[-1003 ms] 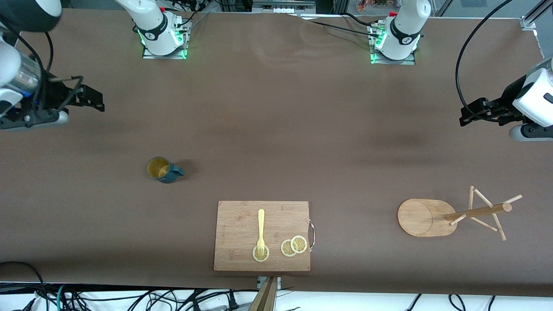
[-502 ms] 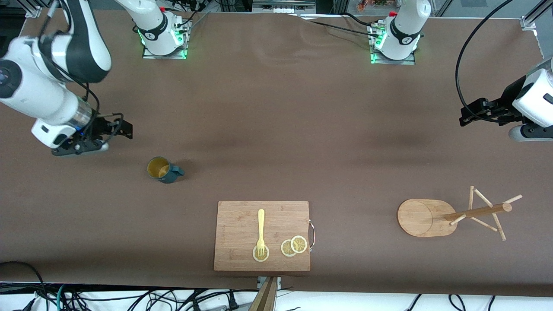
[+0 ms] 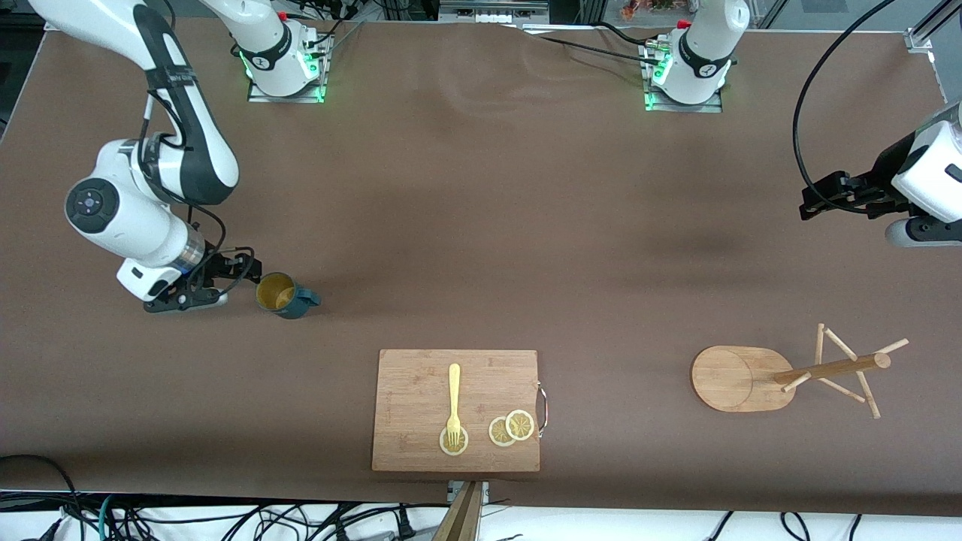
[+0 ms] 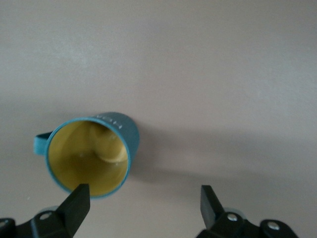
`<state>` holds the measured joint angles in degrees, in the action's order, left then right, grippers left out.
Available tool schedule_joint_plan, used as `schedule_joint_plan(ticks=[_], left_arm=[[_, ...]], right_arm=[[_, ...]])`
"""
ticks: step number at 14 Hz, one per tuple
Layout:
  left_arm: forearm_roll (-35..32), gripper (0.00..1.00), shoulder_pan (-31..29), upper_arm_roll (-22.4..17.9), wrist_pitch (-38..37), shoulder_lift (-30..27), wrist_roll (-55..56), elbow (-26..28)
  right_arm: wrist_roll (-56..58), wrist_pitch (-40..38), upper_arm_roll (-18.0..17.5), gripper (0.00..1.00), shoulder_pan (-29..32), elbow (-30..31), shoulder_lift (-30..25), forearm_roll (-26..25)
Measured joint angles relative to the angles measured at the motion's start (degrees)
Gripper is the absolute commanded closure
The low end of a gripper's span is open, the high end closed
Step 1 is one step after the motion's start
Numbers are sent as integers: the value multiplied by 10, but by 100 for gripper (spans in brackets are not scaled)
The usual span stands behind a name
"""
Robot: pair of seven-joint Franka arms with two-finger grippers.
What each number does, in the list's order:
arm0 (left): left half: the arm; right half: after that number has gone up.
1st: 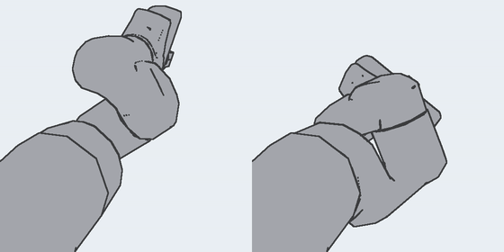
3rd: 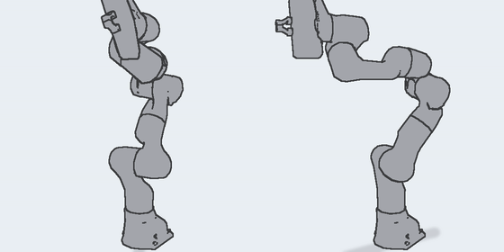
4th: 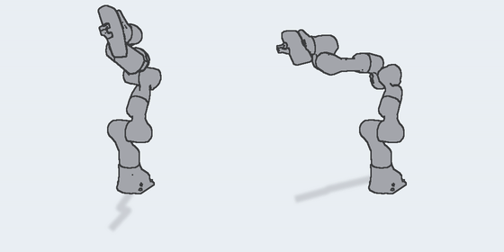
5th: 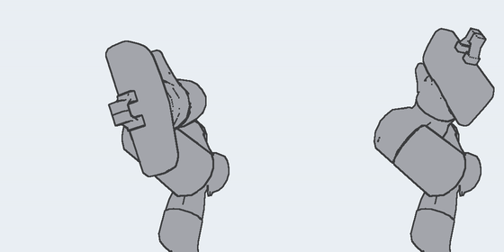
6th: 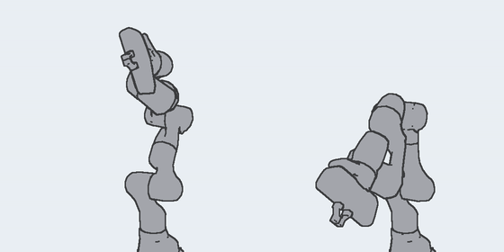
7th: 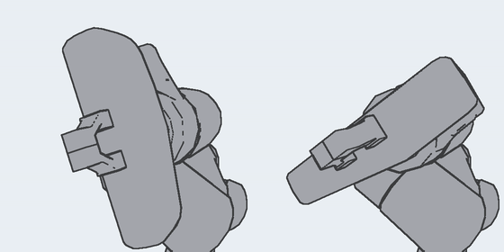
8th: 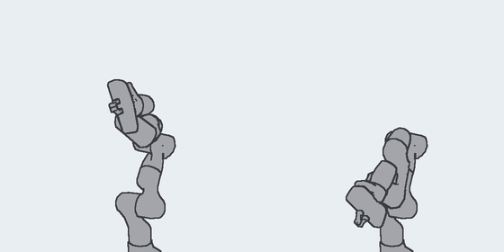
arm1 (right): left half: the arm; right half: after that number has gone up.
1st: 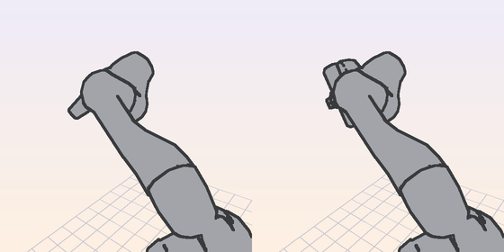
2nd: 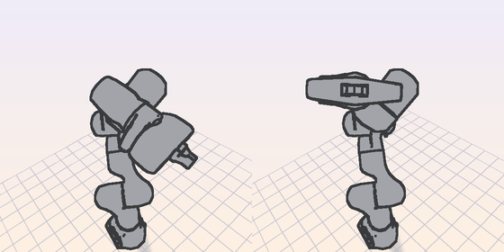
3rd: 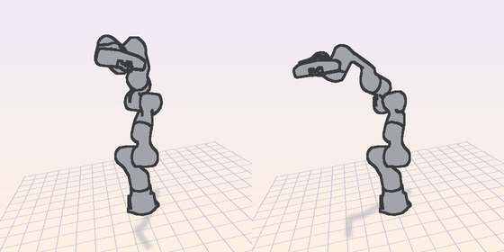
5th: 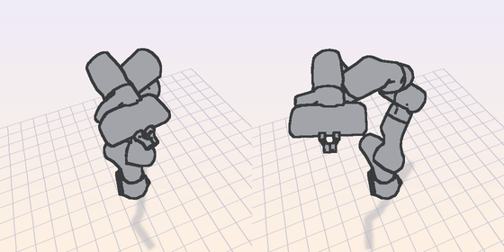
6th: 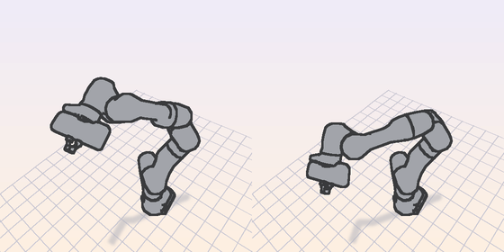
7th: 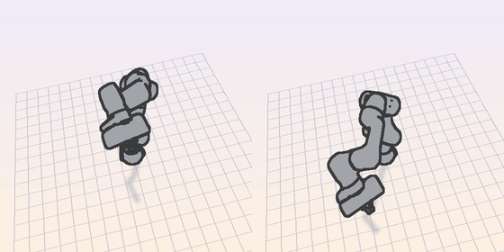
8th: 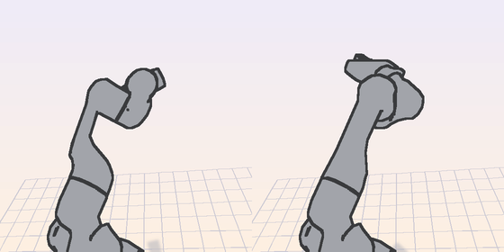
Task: Pass cup and hang on rack
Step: 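Lower the right gripper onto the teal mug rim and grasp it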
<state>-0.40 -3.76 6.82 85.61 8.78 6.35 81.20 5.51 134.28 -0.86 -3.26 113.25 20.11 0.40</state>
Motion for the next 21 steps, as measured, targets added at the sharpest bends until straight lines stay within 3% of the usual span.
schedule_joint_plan(ticks=[4, 7, 16, 21], left_arm=[[0, 0, -2, -1, 0, 0, 0, 1], [0, 0, -2, -1, 0, 0, -1, 1], [0, 0, -2, -1, 0, 1, -2, 2], [0, 0, -3, -1, 0, 3, -2, 2]], right_arm=[[-1, 16, -2, 11, -6, -9, 31, 0], [-1, 26, -1, 25, -6, -9, 48, 1], [-37, 34, -5, 100, -19, -9, 64, 3], [-38, 34, -6, 100, -23, -13, 64, 4]])
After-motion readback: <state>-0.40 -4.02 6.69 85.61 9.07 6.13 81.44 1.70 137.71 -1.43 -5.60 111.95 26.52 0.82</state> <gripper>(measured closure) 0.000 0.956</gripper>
